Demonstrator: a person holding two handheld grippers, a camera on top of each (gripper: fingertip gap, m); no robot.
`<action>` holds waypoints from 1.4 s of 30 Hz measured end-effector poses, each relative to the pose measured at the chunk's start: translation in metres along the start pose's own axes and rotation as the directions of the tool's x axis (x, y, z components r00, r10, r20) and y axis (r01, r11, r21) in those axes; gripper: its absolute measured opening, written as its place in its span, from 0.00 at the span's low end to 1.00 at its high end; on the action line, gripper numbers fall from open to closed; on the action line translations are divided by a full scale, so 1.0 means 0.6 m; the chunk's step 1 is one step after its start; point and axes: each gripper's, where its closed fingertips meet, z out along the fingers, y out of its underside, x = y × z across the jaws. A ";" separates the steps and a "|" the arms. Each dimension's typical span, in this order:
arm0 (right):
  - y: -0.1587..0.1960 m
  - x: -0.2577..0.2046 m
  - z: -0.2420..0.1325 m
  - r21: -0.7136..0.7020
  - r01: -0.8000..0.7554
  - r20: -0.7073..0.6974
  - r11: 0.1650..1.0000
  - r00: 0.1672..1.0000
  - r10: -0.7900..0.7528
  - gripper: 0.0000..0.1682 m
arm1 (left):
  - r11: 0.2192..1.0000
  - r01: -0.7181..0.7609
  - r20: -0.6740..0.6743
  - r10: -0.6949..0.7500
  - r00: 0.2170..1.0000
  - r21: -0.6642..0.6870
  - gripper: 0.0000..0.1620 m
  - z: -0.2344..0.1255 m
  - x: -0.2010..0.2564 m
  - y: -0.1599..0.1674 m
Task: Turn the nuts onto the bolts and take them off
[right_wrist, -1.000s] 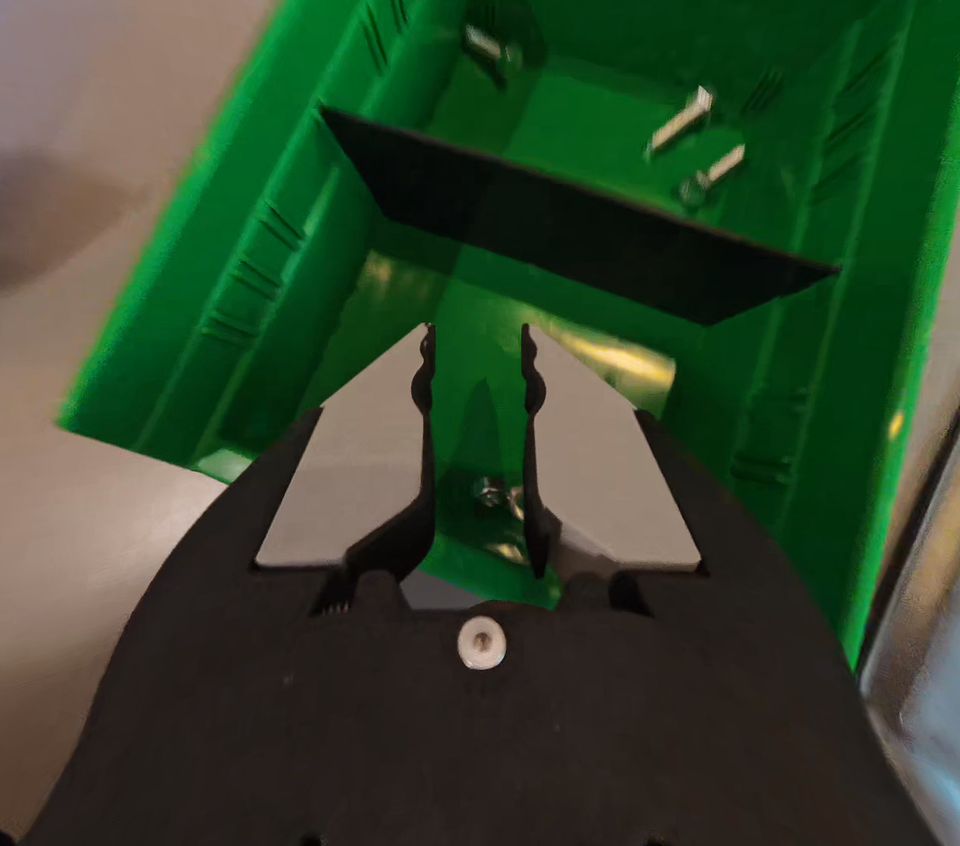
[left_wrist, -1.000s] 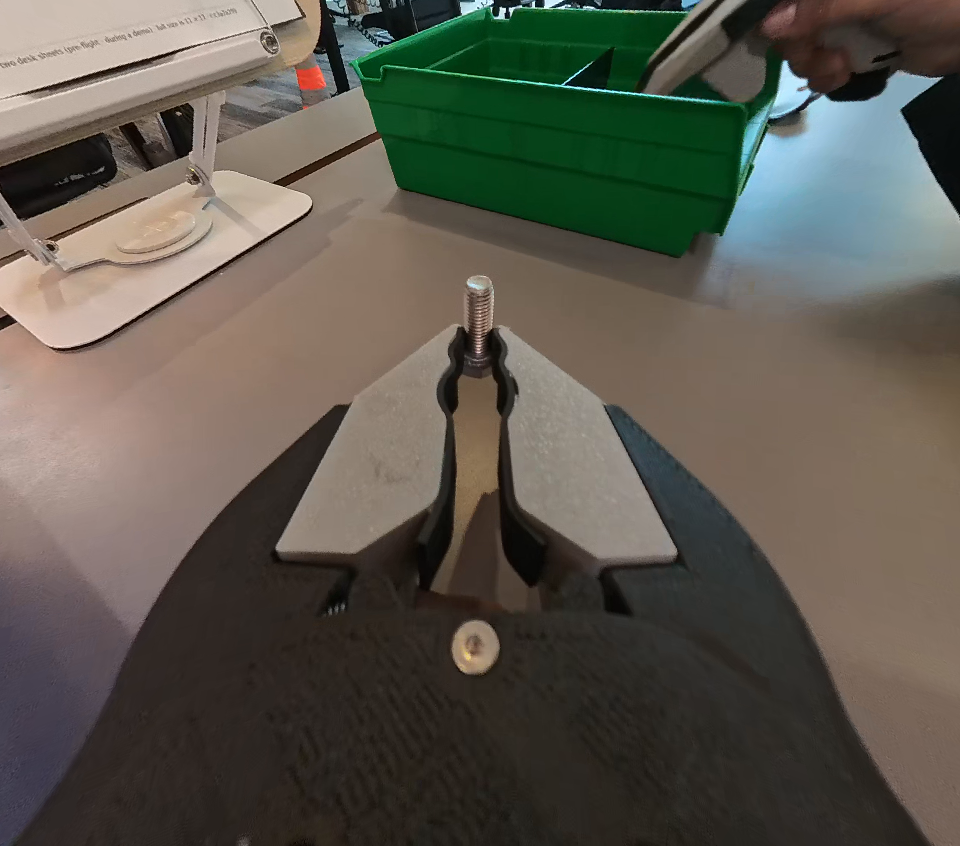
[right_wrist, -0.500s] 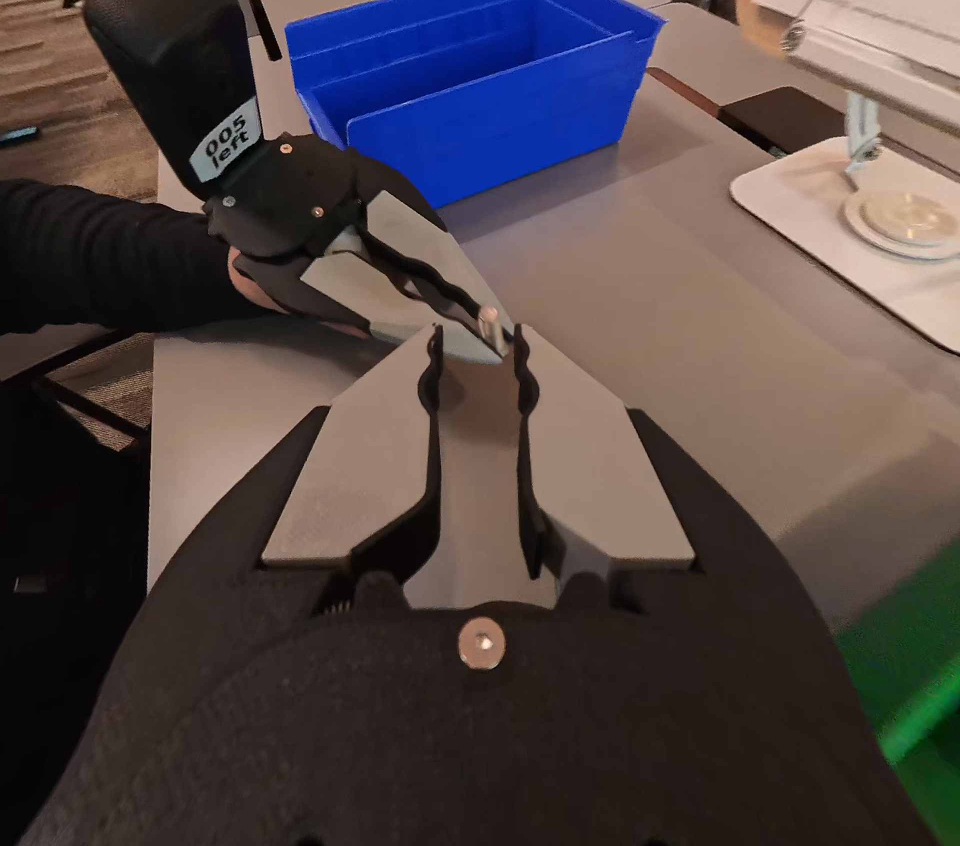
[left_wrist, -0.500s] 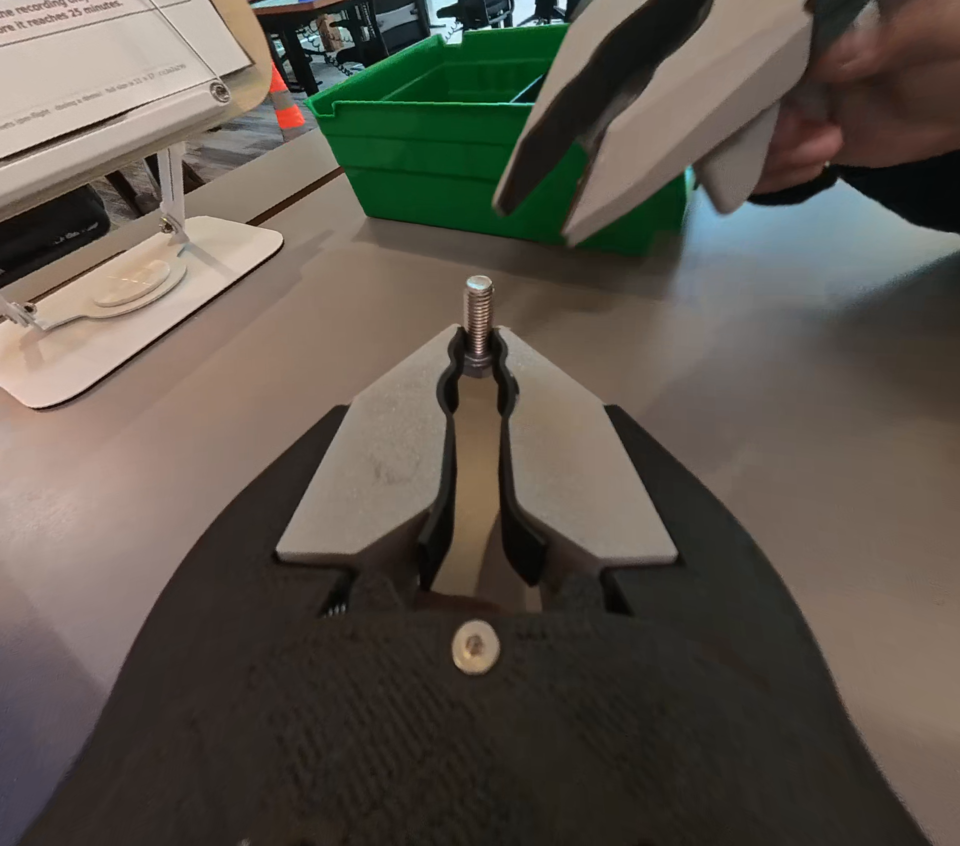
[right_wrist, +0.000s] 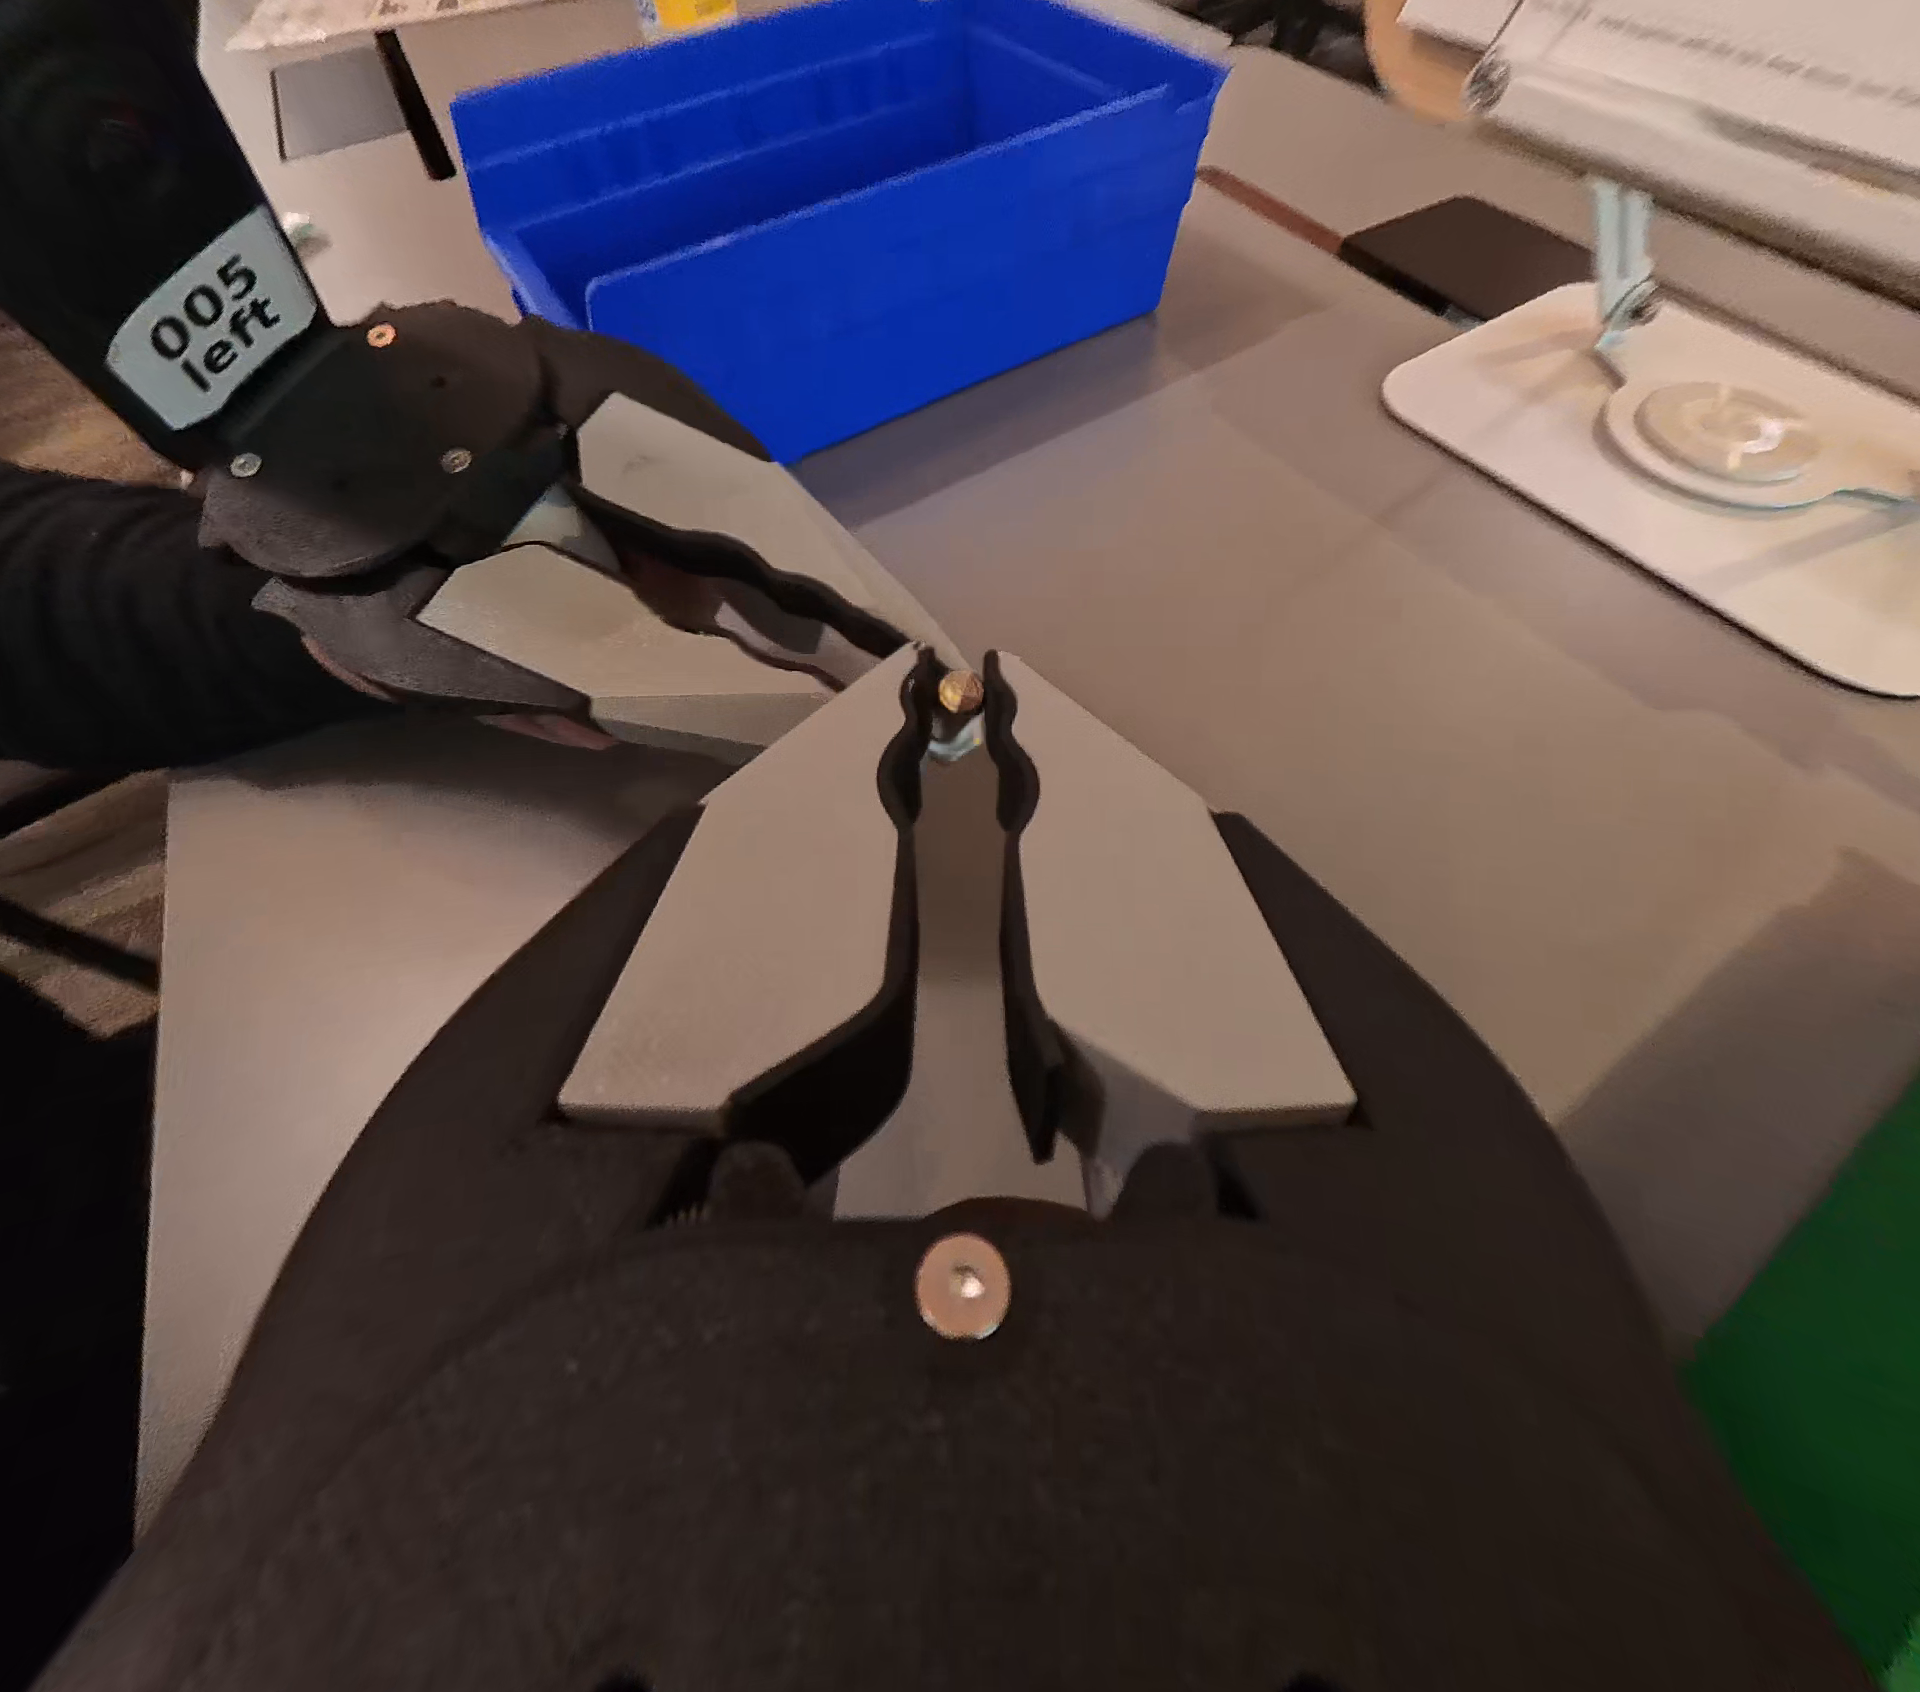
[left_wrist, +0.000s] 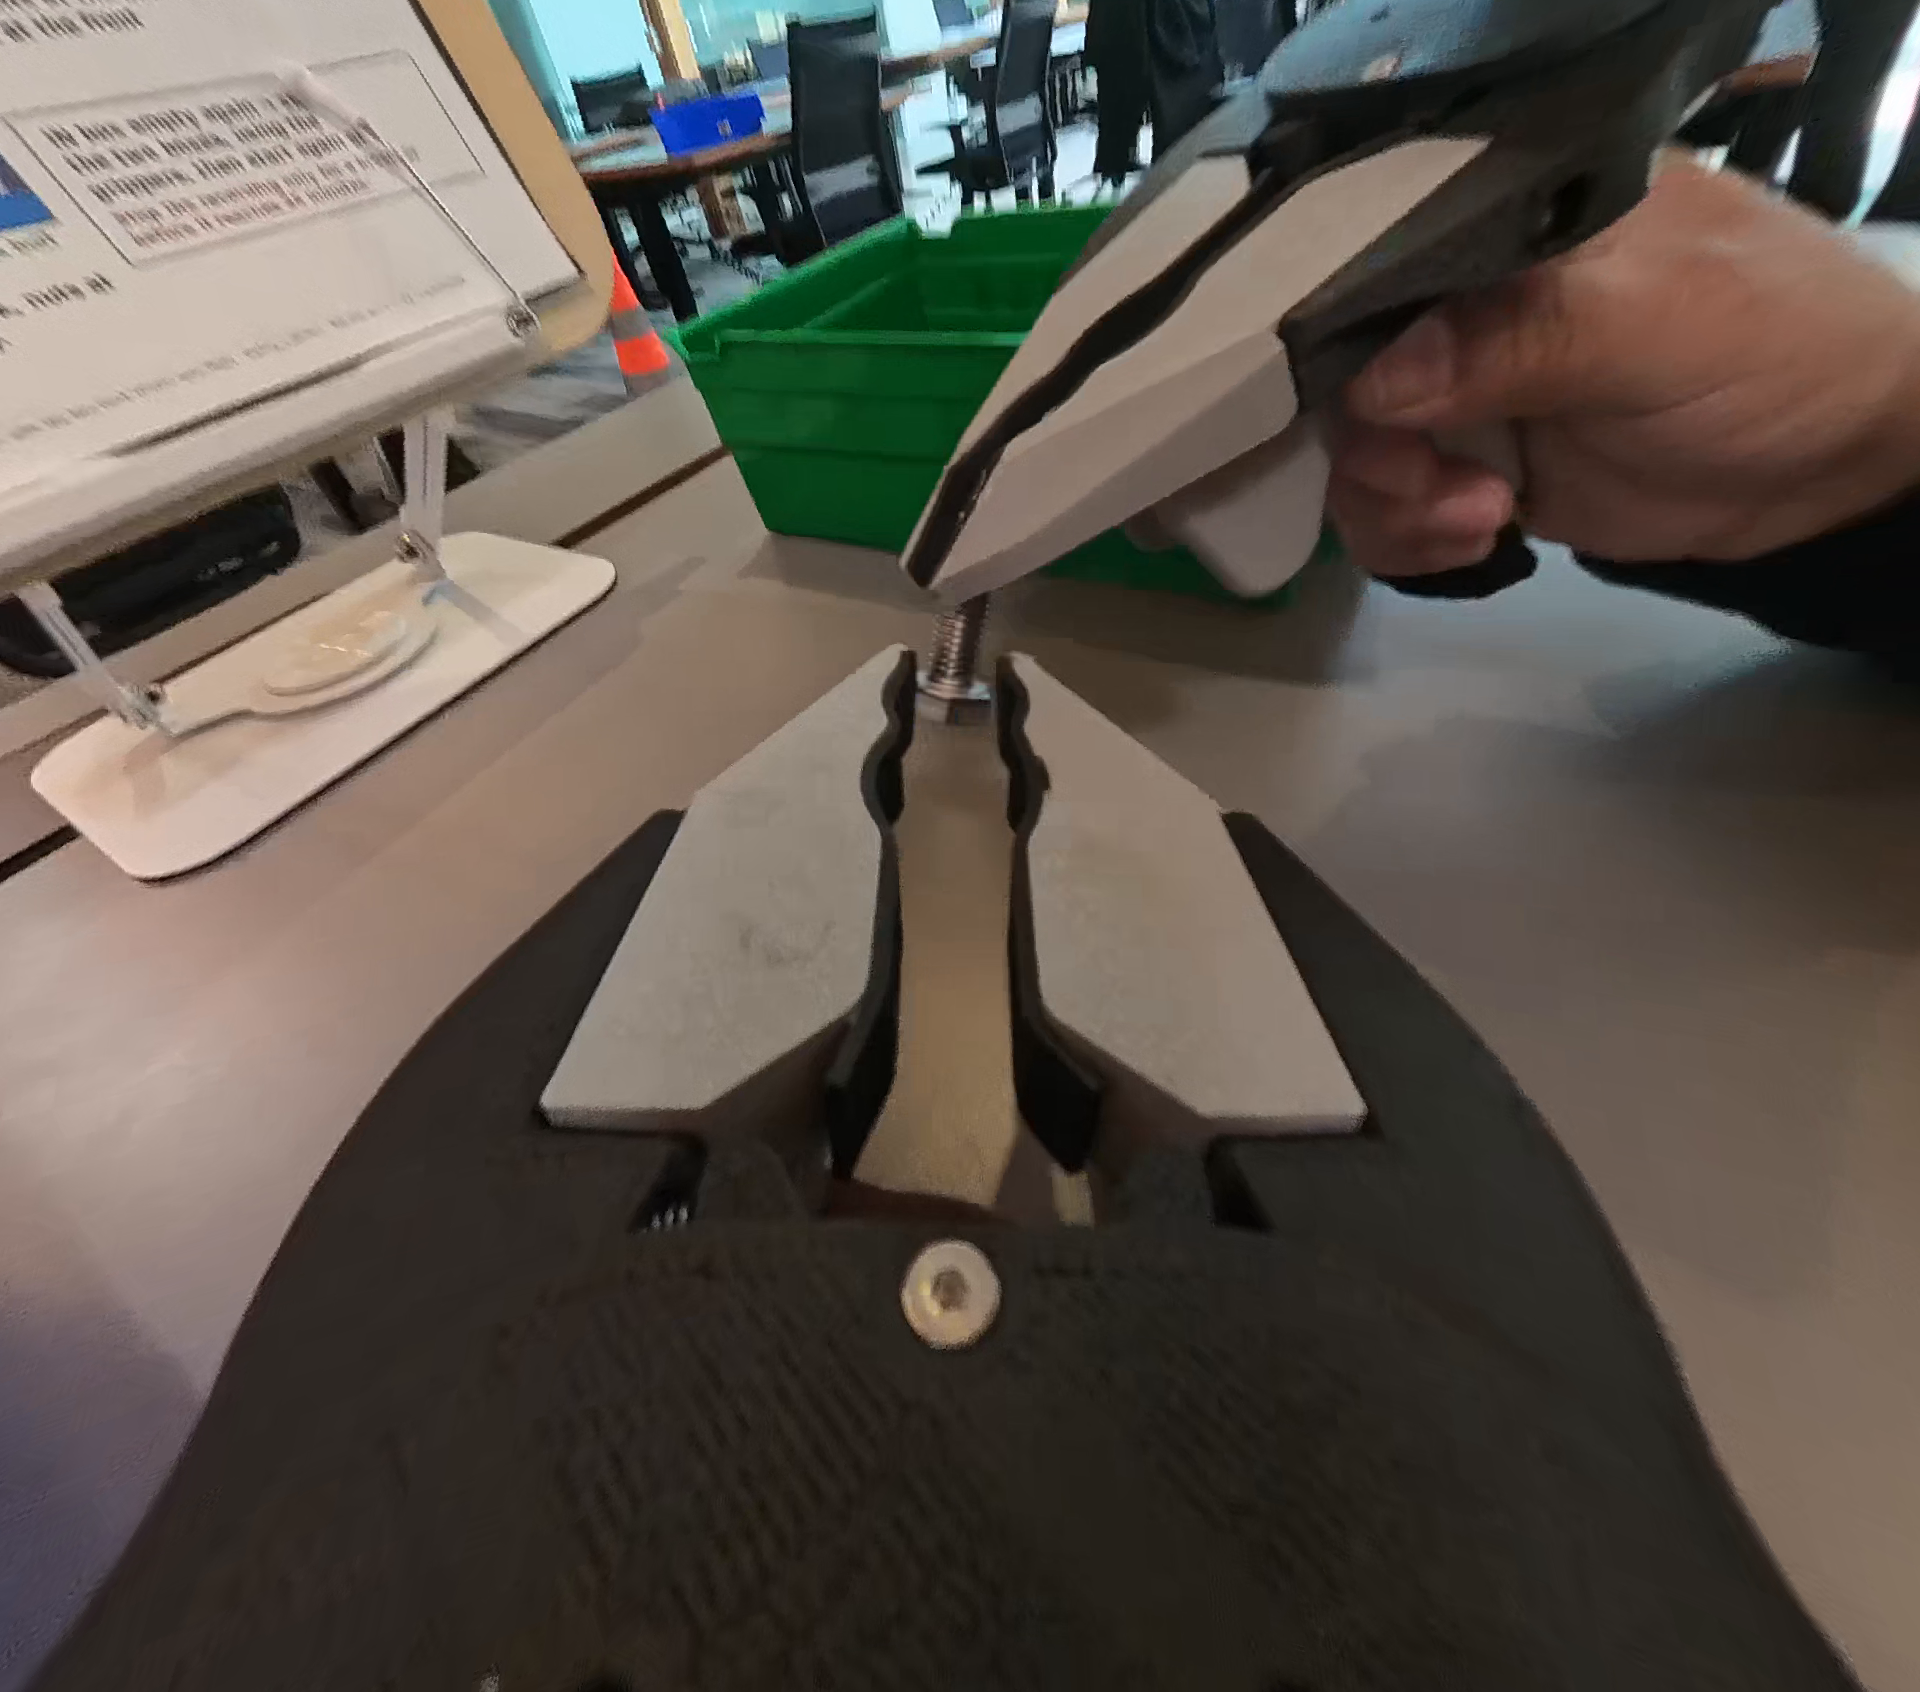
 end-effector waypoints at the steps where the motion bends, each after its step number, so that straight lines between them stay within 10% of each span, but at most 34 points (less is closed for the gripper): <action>1: -0.009 0.003 -0.005 0.030 0.001 -0.011 1.000 1.000 -0.001 0.04 | 0.999 0.005 -0.003 -0.005 1.000 0.036 0.08 -0.004 0.001 -0.012; 11: -0.059 0.090 -0.094 0.192 0.055 -0.284 0.980 0.959 0.002 0.04 | 0.996 0.053 0.054 -0.057 0.997 0.068 0.27 -0.015 -0.022 -0.022; 19: -0.143 0.235 -0.320 0.411 0.296 -0.708 0.862 0.700 0.097 0.04 | 0.997 0.029 0.038 -0.026 0.999 -0.069 0.24 0.006 -0.014 0.026; 28: 0.056 0.481 -0.246 -0.024 -0.111 -0.812 0.994 0.582 0.045 0.05 | 0.996 0.032 0.050 -0.028 0.998 -0.086 0.23 0.006 -0.022 0.034; 42: -0.006 0.398 -0.271 0.209 0.037 -0.713 0.977 0.690 0.126 0.15 | 0.991 0.007 0.010 -0.005 1.000 -0.132 0.23 0.011 -0.009 0.044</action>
